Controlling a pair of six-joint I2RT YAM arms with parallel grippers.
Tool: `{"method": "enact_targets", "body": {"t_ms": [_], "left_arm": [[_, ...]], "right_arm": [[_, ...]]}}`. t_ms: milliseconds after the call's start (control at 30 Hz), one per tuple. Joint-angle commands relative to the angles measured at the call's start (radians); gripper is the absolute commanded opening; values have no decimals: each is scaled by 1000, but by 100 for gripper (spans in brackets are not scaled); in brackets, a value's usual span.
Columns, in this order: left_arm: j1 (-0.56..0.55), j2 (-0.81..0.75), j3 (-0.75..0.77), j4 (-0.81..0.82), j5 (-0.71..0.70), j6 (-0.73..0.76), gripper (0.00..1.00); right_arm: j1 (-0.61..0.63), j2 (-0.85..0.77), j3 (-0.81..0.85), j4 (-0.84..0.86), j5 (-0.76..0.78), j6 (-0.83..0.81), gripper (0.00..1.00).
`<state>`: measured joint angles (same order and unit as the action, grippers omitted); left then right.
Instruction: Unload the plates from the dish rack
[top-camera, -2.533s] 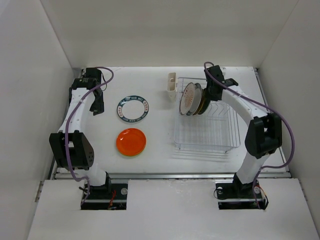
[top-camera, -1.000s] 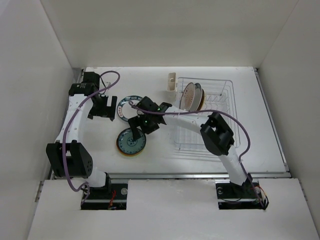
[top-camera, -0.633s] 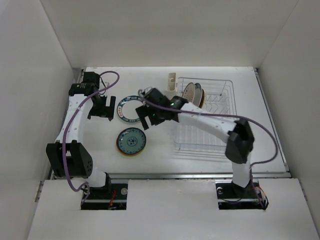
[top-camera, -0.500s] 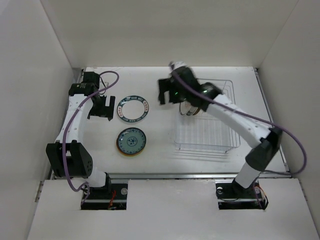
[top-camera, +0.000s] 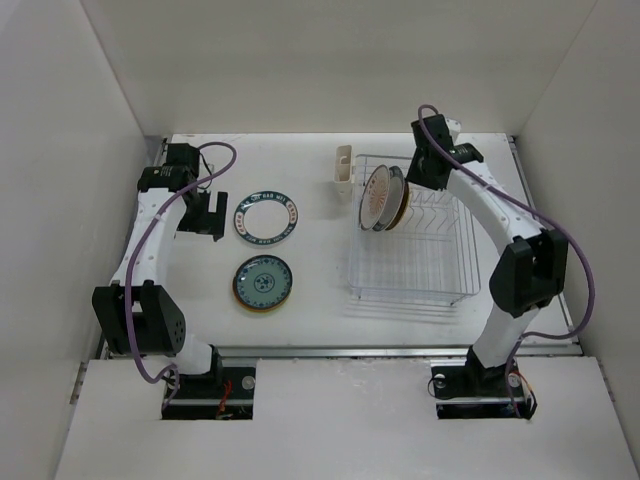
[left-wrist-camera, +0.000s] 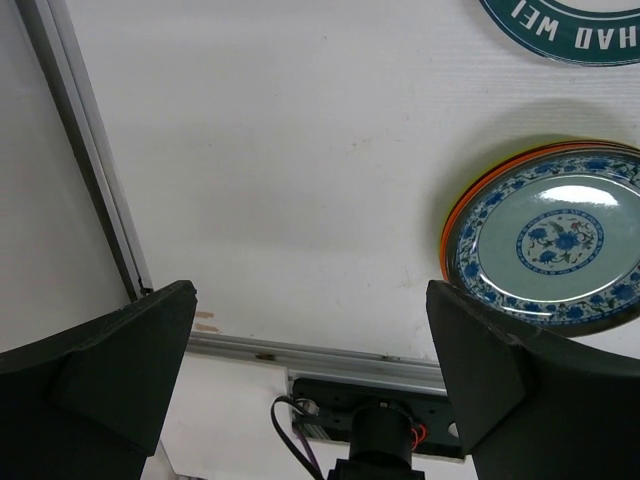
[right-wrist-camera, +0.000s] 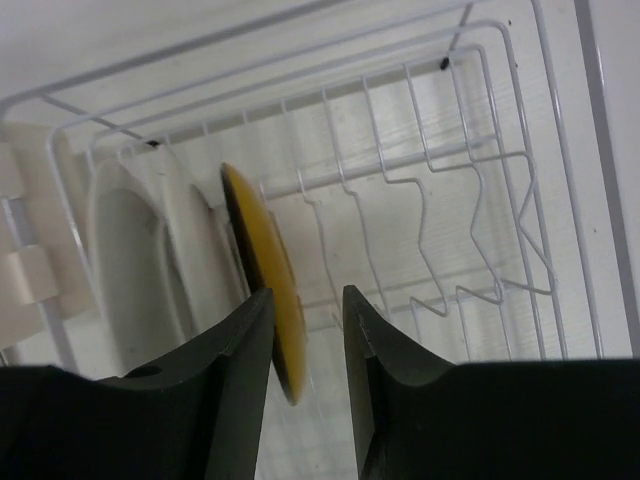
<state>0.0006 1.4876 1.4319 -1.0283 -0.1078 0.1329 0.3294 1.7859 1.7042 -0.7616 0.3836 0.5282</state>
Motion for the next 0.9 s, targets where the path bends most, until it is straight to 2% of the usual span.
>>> {"method": "enact_targets", "body": {"t_ms": [0, 67, 167, 333, 467, 700, 867], "left_arm": [[2, -23, -13, 7, -30, -12, 100], [2, -32, -13, 7, -30, -12, 100], [2, -32, -22, 7, -41, -12, 100], [2, -23, -13, 7, -41, -12, 100], [2, -23, -13, 7, -41, -12, 100], [2, -13, -13, 7, -41, -12, 100], [2, -4, -13, 7, -41, -12, 100]], "right_arm": [[-39, -31, -38, 28, -33, 38, 39], [-39, -31, -70, 82, -83, 15, 39], [-39, -22, -121, 137, -193, -29, 45], [-39, -42, -208, 191, -242, -30, 49], [-39, -71, -250, 214, -242, -30, 49], [-15, -160, -229, 133, -59, -17, 48], [-15, -180, -209, 123, -112, -39, 48]]}}
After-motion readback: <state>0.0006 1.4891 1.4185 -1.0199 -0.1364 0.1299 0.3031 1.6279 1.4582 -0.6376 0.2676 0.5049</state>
